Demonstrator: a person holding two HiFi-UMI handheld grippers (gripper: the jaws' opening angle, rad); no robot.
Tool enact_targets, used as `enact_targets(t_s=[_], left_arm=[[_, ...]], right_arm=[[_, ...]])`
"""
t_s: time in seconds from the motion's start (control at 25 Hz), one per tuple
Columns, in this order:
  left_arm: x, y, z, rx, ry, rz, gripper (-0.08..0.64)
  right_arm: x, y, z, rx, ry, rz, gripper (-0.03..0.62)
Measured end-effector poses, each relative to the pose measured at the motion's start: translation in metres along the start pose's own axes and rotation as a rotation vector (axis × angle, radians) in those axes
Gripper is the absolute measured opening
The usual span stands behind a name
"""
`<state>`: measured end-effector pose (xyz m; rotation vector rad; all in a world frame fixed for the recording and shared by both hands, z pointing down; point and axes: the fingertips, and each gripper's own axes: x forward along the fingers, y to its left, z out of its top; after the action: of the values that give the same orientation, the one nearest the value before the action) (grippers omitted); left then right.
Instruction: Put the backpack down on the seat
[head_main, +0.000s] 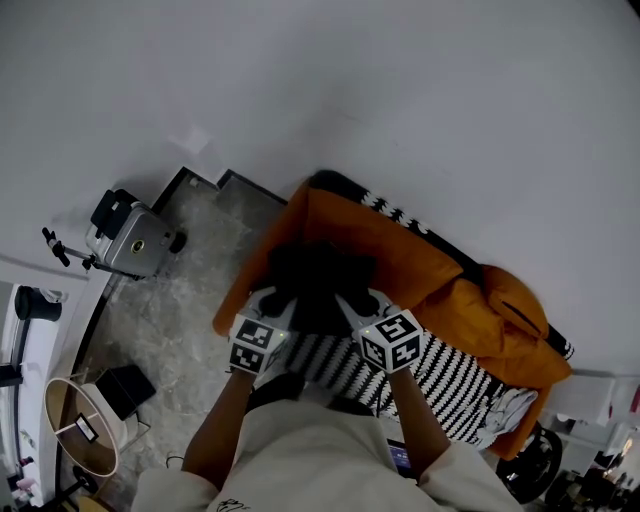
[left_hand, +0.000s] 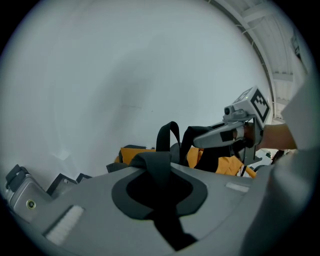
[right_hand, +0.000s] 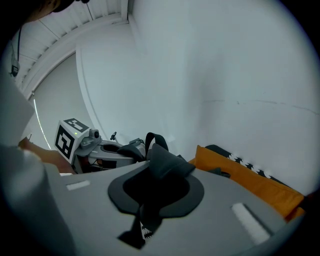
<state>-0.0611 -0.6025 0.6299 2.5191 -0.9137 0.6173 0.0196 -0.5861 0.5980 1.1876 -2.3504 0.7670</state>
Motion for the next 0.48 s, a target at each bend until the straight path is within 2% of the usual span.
enact_targets(t_s=[0.48], left_arm=[[0.028,0.023,-0.015,-0.035,0.058,-0.005,0.040]], right_arm=[[0.030,-0.020,-0.010,0.012,0.043,0.010,0.034]])
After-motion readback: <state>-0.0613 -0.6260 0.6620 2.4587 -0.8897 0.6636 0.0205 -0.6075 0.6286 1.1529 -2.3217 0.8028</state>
